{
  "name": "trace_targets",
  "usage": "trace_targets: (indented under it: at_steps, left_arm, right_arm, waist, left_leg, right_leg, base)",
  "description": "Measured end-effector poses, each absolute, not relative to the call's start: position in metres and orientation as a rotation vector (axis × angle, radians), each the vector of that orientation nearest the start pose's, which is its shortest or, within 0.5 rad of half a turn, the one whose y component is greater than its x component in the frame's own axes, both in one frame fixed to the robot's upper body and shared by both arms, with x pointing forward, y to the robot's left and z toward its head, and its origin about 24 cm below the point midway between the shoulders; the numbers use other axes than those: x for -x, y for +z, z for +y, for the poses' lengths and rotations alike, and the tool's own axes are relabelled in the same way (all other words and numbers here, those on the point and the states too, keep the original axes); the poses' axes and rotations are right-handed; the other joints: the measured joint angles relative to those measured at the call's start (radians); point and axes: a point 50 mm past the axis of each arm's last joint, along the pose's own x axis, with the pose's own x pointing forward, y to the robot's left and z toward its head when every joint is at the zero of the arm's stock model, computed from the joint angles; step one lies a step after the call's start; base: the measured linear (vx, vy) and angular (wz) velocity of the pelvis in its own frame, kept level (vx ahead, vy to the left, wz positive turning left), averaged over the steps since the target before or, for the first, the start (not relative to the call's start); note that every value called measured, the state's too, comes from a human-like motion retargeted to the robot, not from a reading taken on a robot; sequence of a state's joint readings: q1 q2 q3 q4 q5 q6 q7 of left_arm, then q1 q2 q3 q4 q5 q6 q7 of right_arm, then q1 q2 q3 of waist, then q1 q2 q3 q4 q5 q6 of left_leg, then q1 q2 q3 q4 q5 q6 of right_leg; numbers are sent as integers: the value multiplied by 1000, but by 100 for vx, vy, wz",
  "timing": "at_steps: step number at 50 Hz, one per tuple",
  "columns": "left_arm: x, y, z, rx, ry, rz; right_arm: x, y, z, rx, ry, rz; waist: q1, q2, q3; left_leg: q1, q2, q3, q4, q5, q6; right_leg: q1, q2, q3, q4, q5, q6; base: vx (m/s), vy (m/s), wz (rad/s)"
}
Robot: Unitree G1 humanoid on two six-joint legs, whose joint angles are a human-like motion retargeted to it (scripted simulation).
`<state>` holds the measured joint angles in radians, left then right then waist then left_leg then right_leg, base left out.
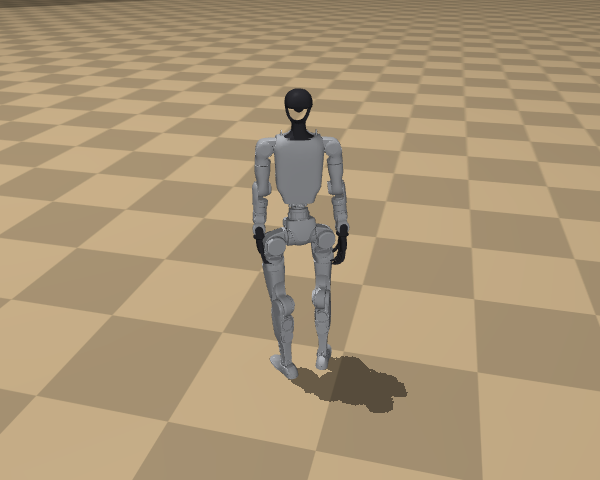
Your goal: In place motions
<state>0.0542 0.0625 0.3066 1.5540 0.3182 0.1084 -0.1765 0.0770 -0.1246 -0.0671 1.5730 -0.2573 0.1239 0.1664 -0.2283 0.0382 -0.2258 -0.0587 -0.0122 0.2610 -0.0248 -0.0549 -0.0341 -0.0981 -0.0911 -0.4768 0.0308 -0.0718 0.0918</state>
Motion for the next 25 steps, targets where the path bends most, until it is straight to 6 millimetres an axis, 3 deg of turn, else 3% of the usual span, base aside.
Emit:
trace_targets:
  at_steps: [15,25]
  left_arm:
    - [30,-179,178,121,0,1739]
    - [27,-179,173,128,12,1728]
  right_arm:
    - [25,-179,-187,105,189,1743]
    - [24,-178,-188,107,197,1741]
  waist:
    - [22,7,-19]
    - [33,-2,-7]
  left_leg:
    - [3,-25,10,-20,-4,17]
    - [-2,-34,-3,-16,-8,27]
  right_leg:
    - [0,-19,-1,1,23,11]
    - [8,-32,-15,6,32,16]
  base:
    - [13,-8,-4]
    - [10,-8,6]
